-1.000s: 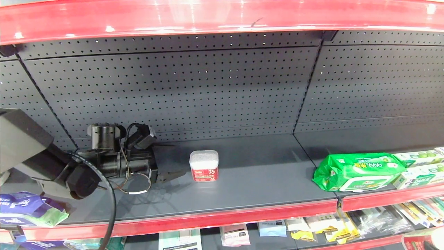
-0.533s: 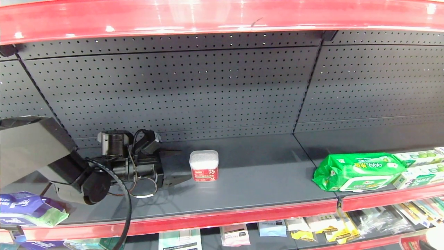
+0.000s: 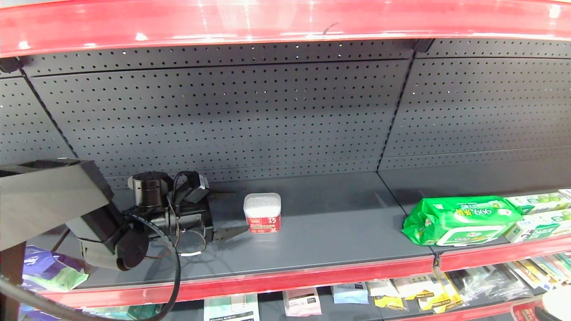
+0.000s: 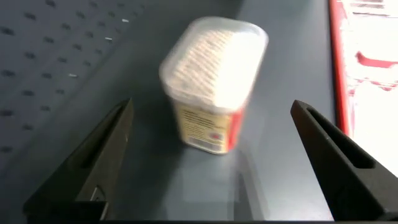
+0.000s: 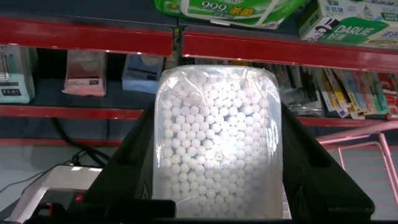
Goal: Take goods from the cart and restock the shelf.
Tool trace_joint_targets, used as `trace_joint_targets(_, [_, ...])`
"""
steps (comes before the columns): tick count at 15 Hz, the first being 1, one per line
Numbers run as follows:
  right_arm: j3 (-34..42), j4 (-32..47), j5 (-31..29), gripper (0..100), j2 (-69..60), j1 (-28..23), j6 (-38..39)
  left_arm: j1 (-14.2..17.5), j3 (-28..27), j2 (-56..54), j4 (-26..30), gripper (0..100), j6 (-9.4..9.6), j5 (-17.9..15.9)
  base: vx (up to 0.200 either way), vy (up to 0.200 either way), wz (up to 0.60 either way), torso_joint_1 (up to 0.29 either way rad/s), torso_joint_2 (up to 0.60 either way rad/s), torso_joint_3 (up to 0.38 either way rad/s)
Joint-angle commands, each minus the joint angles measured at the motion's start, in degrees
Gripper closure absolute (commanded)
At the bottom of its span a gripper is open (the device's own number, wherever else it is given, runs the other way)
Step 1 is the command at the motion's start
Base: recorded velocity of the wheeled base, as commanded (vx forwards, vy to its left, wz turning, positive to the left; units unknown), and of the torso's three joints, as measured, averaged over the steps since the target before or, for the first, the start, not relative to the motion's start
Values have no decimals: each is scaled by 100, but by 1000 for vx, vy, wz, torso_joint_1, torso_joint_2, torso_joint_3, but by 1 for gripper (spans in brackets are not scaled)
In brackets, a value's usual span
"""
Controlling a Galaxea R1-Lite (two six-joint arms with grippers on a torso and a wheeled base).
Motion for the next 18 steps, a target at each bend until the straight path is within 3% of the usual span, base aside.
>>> trace_joint_targets(1, [-30,-5,1,100,139,-38,-1,-8,99,72,-15,0,-1,-44,0,0,0,0,0,0])
trace_joint_targets(18, [-188,-5,1,100,297,-55,-18,-369,-490,362,46,0,-124,18,0,0,0,0,0,0])
